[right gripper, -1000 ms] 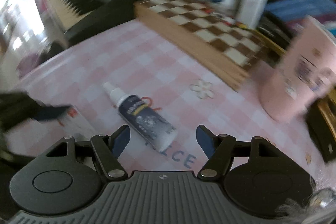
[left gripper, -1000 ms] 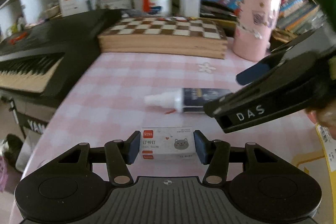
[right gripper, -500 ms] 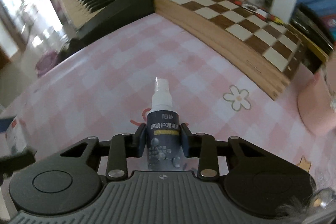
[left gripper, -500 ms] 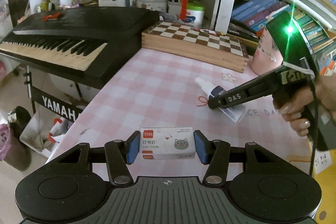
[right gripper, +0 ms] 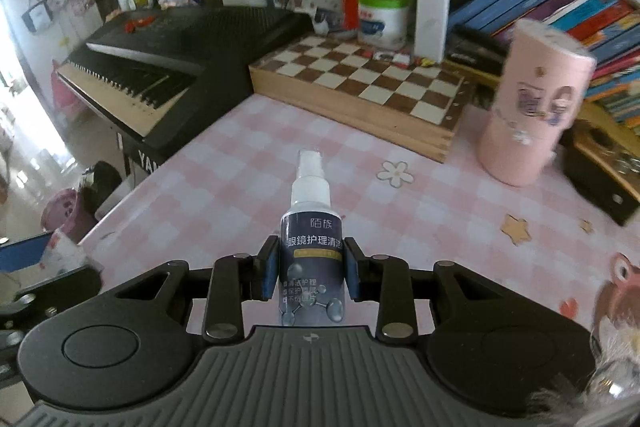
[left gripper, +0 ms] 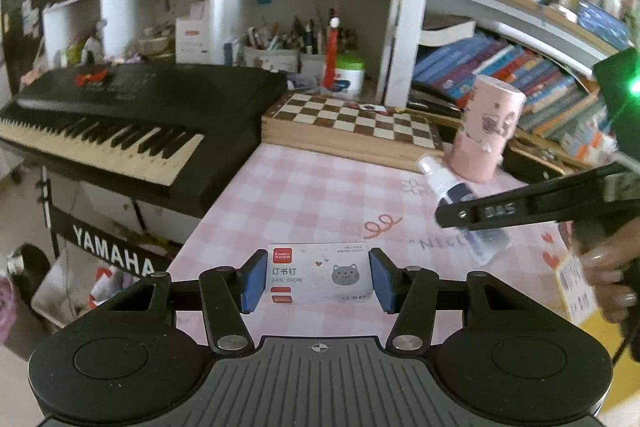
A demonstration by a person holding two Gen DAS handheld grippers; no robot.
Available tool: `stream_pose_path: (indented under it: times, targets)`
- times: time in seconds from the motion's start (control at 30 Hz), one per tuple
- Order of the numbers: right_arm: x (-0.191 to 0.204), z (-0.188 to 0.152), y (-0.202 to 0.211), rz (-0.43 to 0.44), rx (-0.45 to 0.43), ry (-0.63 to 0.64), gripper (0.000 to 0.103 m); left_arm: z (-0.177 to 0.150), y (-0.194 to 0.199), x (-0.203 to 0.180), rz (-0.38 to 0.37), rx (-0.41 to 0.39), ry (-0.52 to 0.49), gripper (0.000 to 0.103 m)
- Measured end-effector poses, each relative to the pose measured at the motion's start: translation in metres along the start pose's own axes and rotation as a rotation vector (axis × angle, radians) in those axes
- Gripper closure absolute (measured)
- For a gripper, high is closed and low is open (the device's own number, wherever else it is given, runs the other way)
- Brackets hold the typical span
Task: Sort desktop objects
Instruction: 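Lift and carry the small box and spray bottle in both grippers to the yellow box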
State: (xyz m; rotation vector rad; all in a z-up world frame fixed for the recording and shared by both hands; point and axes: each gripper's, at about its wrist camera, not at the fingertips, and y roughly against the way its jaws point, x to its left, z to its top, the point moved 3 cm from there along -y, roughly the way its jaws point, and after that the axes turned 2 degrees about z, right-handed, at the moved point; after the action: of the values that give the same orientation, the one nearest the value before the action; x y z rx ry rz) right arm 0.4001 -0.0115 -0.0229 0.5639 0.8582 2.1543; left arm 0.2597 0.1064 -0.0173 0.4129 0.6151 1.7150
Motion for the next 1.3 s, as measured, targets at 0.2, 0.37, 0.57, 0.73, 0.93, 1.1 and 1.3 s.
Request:
stream_pose_path:
  times: [0.2,0.37,0.57,0.73,0.93,1.1,1.3]
  targets:
    - [0.026,-0.025,0.039,-0.058,-0.051,-0.040,0.073,-0.011,0.028,0.008,-0.046,-0.019,-0.038,0.051]
    - [0.047,-0.052,0.068,-0.071,-0.061,-0.114,0.073,-0.018,0.057,0.016,-0.083,-0.054,-0.067,0.051]
    - [0.071,-0.093,0.097,-0.098,-0.046,-0.201,0.073,-0.037,0.086,0.024,-0.118,-0.062,-0.118,0.051]
    - [0.094,-0.125,0.117,-0.118,-0.032,-0.255,0.073,-0.059,0.108,0.036,-0.140,-0.041,-0.133,0.051]
    - [0.125,-0.159,0.137,-0.142,-0.039,-0.293,0.073,-0.080,0.133,0.043,-0.177,-0.027,-0.173,0.051]
    - [0.146,-0.192,0.154,-0.164,-0.034,-0.351,0.073,-0.100,0.152,0.038,-0.246,-0.012,-0.247,0.051]
    - [0.154,-0.223,0.174,-0.207,-0.011,-0.427,0.073,-0.111,0.165,0.027,-0.316,0.003,-0.305,0.051]
